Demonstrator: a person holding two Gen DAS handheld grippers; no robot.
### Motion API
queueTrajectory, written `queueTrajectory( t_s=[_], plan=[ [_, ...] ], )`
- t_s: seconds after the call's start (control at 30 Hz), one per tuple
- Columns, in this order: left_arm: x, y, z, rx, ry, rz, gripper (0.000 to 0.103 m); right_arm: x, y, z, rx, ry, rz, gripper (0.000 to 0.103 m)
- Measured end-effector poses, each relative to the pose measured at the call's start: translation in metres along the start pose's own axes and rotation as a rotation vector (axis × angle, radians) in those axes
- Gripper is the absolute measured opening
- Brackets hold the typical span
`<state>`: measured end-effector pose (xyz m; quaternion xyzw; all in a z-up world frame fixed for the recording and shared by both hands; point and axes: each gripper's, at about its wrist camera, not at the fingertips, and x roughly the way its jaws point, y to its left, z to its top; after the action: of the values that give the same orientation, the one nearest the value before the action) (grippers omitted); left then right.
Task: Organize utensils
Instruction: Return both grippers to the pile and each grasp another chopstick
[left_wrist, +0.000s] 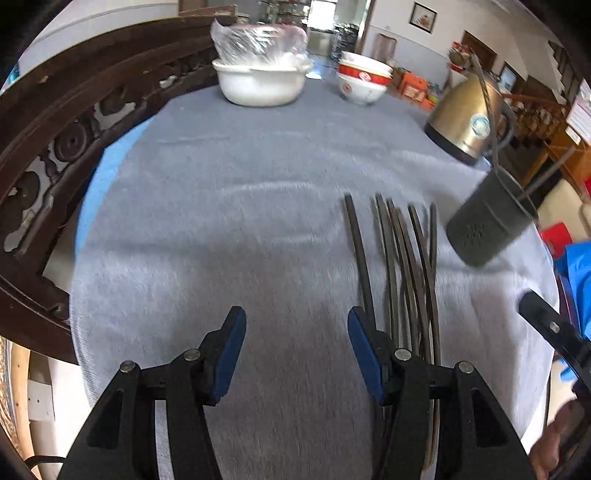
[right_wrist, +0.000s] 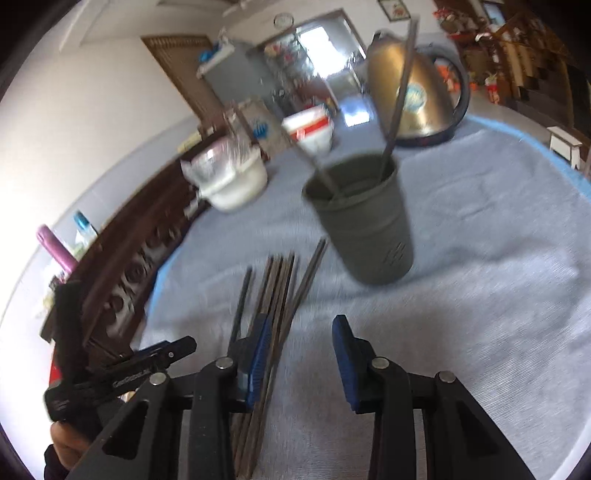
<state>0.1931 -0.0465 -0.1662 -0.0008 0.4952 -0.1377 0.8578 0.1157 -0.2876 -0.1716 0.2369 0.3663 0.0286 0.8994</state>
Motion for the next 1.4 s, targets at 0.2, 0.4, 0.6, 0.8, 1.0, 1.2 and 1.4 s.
queueTrajectory(
  t_s=[0.2, 0.4, 0.6, 0.8, 1.0, 1.2, 1.4],
  plan=[
    [0.001, 0.007, -0.004, -0.006, 0.007, -0.028, 0.058, 0.028, 0.013, 0.009, -0.032, 0.069, -0.034, 0.025],
    [-0.004, 0.016, 0.001, -0.013, -0.011, -0.038, 0.058, 0.065, 0.034, 0.029, -0.065, 0.112, -0.071, 0.018],
    [-0.009, 0.026, 0.001, -0.015, -0.010, -0.048, 0.058, 0.096, 0.041, 0.039, -0.050, 0.149, -0.127, 0.013],
    [-0.011, 0.031, 0.006, -0.016, 0.001, -0.086, 0.058, 0.119, 0.035, 0.042, -0.003, 0.198, -0.155, 0.012],
    [-0.014, 0.031, 0.019, -0.008, 0.022, -0.168, 0.047, 0.121, 0.032, 0.045, 0.026, 0.215, -0.121, 0.008],
    [-0.003, 0.021, 0.041, 0.017, 0.064, -0.218, 0.042, 0.095, 0.033, 0.046, 0.040, 0.177, -0.067, 0.008],
    [0.027, 0.001, 0.071, 0.024, 0.129, -0.242, 0.042, 0.064, 0.022, 0.046, 0.064, 0.133, -0.024, 0.008]
  ],
)
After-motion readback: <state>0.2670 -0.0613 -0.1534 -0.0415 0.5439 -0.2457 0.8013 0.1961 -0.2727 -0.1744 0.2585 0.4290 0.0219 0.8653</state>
